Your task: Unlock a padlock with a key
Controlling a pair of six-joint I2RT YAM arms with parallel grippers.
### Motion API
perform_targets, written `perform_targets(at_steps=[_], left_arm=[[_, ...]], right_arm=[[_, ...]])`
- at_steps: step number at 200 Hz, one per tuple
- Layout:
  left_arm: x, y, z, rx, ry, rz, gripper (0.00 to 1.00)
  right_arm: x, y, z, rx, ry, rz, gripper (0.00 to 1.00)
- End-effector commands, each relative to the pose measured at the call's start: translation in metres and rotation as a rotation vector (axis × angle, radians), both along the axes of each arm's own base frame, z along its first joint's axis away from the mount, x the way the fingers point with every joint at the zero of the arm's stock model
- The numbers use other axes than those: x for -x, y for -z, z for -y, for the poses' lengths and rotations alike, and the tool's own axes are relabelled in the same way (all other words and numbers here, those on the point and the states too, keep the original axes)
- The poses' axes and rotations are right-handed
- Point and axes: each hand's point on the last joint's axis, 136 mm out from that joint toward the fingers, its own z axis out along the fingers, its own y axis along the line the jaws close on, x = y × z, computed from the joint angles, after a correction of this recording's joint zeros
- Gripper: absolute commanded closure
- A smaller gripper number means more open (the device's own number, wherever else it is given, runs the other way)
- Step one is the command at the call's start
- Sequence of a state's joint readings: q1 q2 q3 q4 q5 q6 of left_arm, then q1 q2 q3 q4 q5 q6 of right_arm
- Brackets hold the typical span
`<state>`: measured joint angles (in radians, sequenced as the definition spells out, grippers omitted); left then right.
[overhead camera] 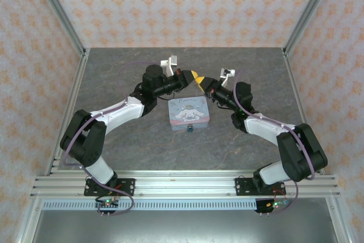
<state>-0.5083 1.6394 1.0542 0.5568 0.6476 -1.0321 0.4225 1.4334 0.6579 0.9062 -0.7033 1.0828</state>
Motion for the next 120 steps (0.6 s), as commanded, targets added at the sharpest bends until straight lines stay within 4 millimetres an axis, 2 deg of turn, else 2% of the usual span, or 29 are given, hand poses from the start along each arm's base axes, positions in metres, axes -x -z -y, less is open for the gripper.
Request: perform_targets(at_steps=[1,16,91,101,120], left_arm=[[-0.001,-0.016,0.003,0.024,0.011,0.041,1.0],[-0.001,-0.016,0.002,0.025,0.008,0.039,1.0],[0.0,-0.011,-0.003,0.025,-0.015,0.031,1.0],[0.0,-0.012,-0.003,0.027,-0.018,0.031,1.0],[0.0,-0.012,-0.003,0.029,-0.02,0.028,1.0]], right_arm=[[0.004,-0.003,0.003,0.003,0.007,0.034,0.98],[0.002,-0.003,0.007,0.001,0.019,0.031,1.0],[-0.002,0.0,0.016,-0.003,0.066,0.015,1.0],[-0.002,0.0,0.017,-0.005,0.069,0.014,0.91],[-0.002,0.0,0.016,-0.007,0.066,0.014,0.89]])
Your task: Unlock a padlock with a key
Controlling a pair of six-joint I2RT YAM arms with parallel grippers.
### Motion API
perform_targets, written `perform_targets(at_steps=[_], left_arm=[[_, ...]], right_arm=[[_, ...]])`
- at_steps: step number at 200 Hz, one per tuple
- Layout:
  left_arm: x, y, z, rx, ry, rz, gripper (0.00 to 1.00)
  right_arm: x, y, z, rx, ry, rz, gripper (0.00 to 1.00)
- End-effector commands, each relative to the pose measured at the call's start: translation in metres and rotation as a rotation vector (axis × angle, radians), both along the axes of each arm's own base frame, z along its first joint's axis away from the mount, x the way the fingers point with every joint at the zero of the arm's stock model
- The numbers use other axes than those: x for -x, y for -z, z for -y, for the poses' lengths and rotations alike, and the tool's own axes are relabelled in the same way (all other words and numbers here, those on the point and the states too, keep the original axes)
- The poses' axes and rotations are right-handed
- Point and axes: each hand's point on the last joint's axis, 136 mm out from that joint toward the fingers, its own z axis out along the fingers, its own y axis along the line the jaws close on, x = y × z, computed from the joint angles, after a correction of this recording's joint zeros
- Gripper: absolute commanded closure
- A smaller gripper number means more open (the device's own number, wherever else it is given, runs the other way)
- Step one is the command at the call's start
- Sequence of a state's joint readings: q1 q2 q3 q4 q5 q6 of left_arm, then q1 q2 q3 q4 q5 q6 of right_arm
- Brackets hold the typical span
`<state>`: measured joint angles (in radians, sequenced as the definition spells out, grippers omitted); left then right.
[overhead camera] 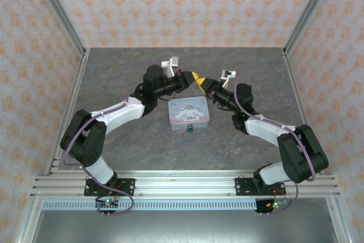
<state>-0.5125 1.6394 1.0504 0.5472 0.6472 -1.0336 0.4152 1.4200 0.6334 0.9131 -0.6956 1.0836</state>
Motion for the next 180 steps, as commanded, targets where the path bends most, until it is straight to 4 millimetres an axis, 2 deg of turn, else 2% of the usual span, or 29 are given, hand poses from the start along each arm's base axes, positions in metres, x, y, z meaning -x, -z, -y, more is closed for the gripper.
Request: perform_targets(at_steps=[1,58,92,135,180], left_arm=[[-0.002,-0.016,-0.005,0.036,-0.025,0.041,1.0],[-0.001,-0.014,-0.004,0.036,-0.023,0.039,1.0],[-0.001,-0.013,-0.003,0.034,-0.022,0.035,1.0],[0.0,-0.012,0.002,0.033,-0.013,0.035,1.0],[0.0,-0.013,0.004,0.034,-0.013,0.036,1.0]], right_arm=[[-0.004,-0.004,0.011,-0.008,0.052,0.019,0.88],[-0.004,-0.005,0.01,-0.01,0.046,0.02,0.87],[-0.004,-0.005,0.009,-0.011,0.042,0.021,0.92],[-0.002,-0.012,0.003,-0.024,-0.003,0.041,0.84],[-0.001,-0.013,0.0,-0.024,-0.021,0.042,0.85]])
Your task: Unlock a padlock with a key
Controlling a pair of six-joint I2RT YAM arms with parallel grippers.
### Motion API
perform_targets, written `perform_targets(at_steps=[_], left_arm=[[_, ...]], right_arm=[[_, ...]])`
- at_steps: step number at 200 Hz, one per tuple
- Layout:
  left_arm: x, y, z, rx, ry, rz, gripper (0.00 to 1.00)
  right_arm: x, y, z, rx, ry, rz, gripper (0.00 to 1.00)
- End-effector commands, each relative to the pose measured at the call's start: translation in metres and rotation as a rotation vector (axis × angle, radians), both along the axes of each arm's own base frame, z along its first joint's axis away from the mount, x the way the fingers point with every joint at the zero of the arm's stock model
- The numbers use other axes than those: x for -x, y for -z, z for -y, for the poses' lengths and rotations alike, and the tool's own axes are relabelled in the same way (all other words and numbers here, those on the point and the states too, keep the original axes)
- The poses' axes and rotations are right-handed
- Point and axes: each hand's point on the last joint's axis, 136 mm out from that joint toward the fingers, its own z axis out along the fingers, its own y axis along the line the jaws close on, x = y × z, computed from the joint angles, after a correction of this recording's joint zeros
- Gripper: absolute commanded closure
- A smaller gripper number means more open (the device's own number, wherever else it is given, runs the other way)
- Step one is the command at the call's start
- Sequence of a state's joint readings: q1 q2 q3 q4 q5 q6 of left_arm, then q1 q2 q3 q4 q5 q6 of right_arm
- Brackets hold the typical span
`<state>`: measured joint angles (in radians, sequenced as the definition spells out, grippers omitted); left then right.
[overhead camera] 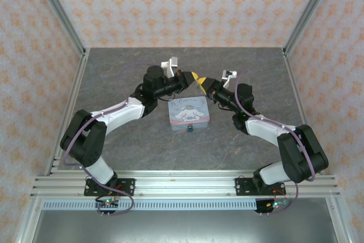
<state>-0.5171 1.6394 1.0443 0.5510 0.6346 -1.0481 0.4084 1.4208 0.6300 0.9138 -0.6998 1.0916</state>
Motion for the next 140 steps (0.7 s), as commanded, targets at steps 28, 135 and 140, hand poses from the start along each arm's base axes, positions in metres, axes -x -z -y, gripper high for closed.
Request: perform_targets(at_steps=[28,135,140], left_arm=[[0.0008,-0.0152,0.0055,0.028,-0.001,0.05,1.0],[0.0024,-0.0092,0.0086,0.017,0.003,0.042,1.0],[0.0026,-0.0088,0.0089,0.016,0.004,0.041,1.0]], right_arm=[[-0.0008,-0.0146,-0.0026,-0.023,-0.028,0.051,0.84],[-0.0028,-0.0128,-0.0036,-0.027,-0.027,0.043,0.98],[-0.0029,-0.0131,-0.0029,-0.027,-0.025,0.044,1.0]])
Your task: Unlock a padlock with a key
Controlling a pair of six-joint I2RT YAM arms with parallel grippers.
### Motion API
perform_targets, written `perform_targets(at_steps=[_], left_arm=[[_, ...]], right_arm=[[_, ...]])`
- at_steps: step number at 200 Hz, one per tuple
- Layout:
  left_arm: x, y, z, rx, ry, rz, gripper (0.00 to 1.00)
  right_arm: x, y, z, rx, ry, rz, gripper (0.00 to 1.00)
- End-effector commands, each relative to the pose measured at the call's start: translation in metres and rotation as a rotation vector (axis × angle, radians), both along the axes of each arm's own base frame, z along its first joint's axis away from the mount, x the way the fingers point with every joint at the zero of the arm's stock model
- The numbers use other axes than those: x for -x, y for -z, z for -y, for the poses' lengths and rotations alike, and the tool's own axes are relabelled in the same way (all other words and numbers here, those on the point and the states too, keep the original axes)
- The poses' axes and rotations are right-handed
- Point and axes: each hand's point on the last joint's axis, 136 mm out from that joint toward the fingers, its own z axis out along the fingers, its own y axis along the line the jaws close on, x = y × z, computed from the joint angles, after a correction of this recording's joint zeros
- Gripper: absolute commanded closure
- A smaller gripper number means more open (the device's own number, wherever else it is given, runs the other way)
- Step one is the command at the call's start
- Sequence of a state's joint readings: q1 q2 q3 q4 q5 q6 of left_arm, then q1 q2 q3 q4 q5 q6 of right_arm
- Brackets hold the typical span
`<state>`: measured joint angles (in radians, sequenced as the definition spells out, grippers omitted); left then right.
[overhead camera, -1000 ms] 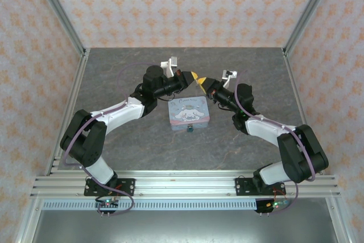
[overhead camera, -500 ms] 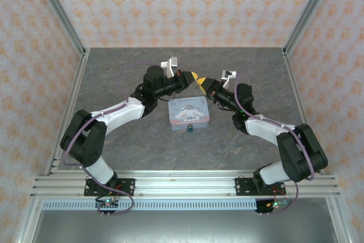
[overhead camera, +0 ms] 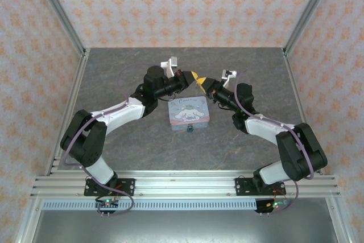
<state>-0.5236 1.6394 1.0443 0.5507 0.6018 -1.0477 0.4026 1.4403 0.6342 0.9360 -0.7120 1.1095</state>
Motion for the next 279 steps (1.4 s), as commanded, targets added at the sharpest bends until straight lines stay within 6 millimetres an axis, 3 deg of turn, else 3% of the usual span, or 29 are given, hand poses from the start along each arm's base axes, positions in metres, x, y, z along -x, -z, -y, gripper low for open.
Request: perform_targets(at_steps=[1,67,85,99,118,151,181,206,236,279], left_arm=[[0.005,-0.01,0.009,0.02,0.029,0.04,1.0],[0.002,-0.003,0.008,-0.001,0.013,0.013,1.0],[-0.003,-0.006,-0.003,-0.01,-0.023,0.013,0.76],[-0.005,-0.011,-0.017,-0.015,-0.063,0.017,0.51],[-0.002,-0.013,-0.035,-0.05,-0.104,0.012,0.32],[0.027,0.01,-0.056,-0.202,-0.1,-0.052,0.18],[0.073,0.046,-0.067,-0.319,-0.043,-0.136,0.12],[0.112,0.071,-0.061,-0.361,0.001,-0.184,0.1],[0.143,0.095,-0.055,-0.333,-0.012,-0.219,0.1],[0.156,0.129,-0.031,-0.319,-0.011,-0.252,0.09]], right_arm=[[0.0,-0.014,-0.003,-0.013,-0.018,0.052,1.0],[0.001,-0.009,0.002,-0.012,0.009,0.041,1.0],[0.002,-0.004,0.006,0.0,0.028,0.03,1.0],[0.004,0.002,0.009,0.012,0.04,0.02,1.0],[0.007,0.009,0.011,0.026,0.047,0.005,1.0],[0.012,0.031,0.018,0.087,0.074,-0.062,1.0],[0.021,0.056,0.025,0.138,0.094,-0.134,1.0],[0.028,0.07,0.028,0.148,0.089,-0.174,1.0],[0.036,0.087,0.028,0.164,0.076,-0.223,1.0],[0.044,0.102,0.017,0.194,0.033,-0.254,1.0]])
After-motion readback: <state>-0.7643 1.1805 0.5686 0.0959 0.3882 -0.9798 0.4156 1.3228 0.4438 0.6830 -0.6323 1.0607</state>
